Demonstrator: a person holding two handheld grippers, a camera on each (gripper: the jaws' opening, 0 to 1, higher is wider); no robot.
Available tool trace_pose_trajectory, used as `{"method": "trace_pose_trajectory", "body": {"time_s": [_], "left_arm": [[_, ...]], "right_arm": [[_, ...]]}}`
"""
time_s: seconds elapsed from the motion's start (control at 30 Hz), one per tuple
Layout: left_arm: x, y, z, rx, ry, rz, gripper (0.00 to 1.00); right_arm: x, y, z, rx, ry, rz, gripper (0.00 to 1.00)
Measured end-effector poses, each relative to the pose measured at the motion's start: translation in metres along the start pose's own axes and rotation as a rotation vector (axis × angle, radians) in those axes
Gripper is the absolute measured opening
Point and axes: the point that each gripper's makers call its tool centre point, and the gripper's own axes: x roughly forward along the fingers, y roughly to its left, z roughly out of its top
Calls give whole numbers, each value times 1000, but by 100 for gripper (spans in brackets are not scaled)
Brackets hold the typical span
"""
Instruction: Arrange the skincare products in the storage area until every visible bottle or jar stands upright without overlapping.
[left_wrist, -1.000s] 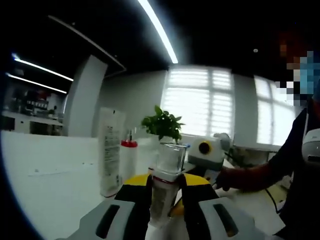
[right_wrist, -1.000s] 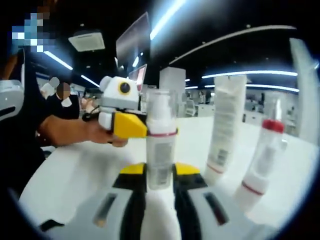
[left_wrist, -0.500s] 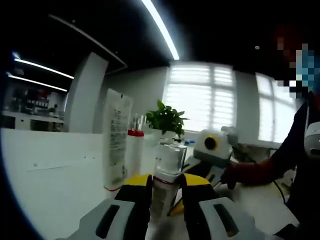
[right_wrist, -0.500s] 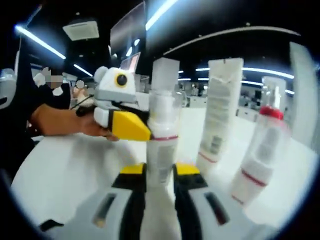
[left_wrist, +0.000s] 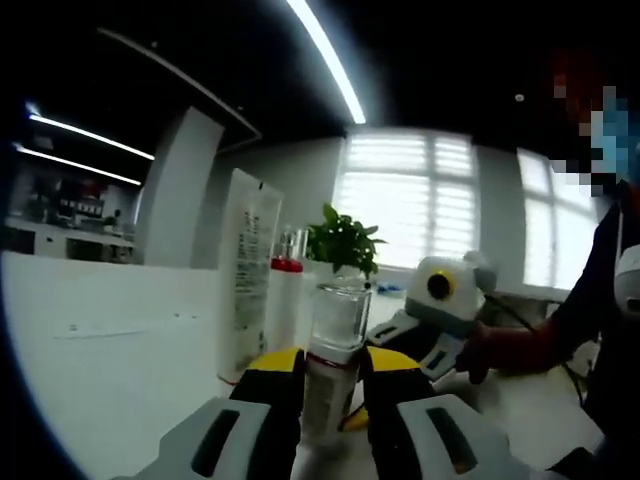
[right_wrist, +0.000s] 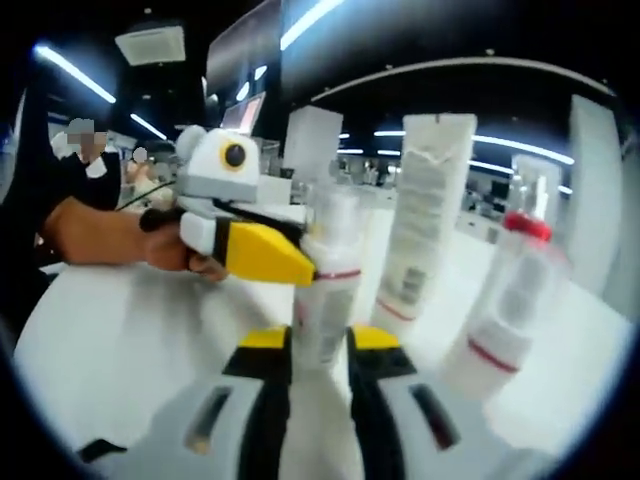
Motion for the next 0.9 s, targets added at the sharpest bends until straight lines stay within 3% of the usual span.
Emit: {"method": "trace_pose_trajectory", "body": {"time_s": [0.23,0.9], "left_arm": [[1,4,0,8,-8,14,21],[7,6,0,47,-5,15,21]], "right_arm": [[-3,-4,-2,-22,27,-49,19],[-5,-7,-5,-49,57,-84,18]]}}
